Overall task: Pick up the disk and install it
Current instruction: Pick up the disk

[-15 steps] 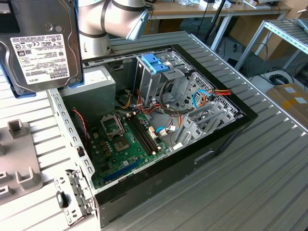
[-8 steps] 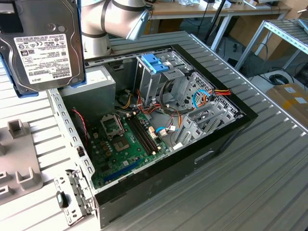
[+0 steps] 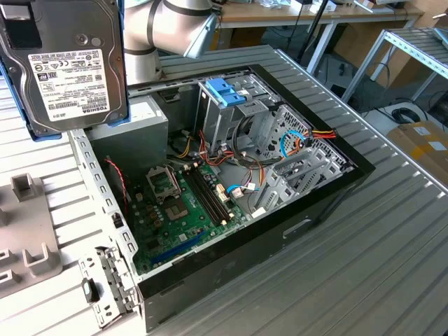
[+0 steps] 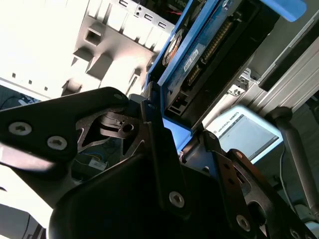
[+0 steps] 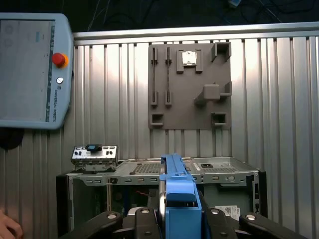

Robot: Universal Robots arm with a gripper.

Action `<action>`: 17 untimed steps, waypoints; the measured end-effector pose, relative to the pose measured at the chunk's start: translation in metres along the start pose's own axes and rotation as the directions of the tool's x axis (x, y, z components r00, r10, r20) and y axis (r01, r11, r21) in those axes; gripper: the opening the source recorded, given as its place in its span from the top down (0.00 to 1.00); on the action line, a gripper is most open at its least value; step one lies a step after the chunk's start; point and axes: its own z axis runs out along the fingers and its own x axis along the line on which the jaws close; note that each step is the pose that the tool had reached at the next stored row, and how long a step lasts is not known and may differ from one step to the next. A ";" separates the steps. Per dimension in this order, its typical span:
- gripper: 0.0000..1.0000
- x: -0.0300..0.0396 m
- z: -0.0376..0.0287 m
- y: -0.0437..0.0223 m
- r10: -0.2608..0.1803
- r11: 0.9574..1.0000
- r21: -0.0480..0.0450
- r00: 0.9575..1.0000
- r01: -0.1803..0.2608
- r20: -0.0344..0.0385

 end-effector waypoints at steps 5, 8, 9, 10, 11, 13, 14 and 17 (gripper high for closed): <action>0.63 -0.0005 0.0007 -0.0190 0.000 1.000 0.000 1.000 0.000 0.000; 0.63 -0.0005 0.0007 -0.0205 0.000 1.000 0.000 1.000 0.000 0.000; 0.63 -0.0006 0.0008 -0.0210 0.000 1.000 0.000 1.000 0.000 0.000; 0.63 -0.0005 0.0008 -0.0214 0.000 1.000 0.000 1.000 0.000 0.000; 0.63 -0.0006 0.0008 -0.0222 0.000 1.000 0.000 1.000 0.000 0.000; 0.63 -0.0006 0.0009 -0.0230 0.000 1.000 0.000 1.000 0.000 0.000; 0.63 -0.0006 0.0009 -0.0234 0.000 1.000 0.000 1.000 0.000 0.000; 0.63 -0.0006 0.0009 -0.0246 0.000 1.000 0.000 1.000 0.000 0.000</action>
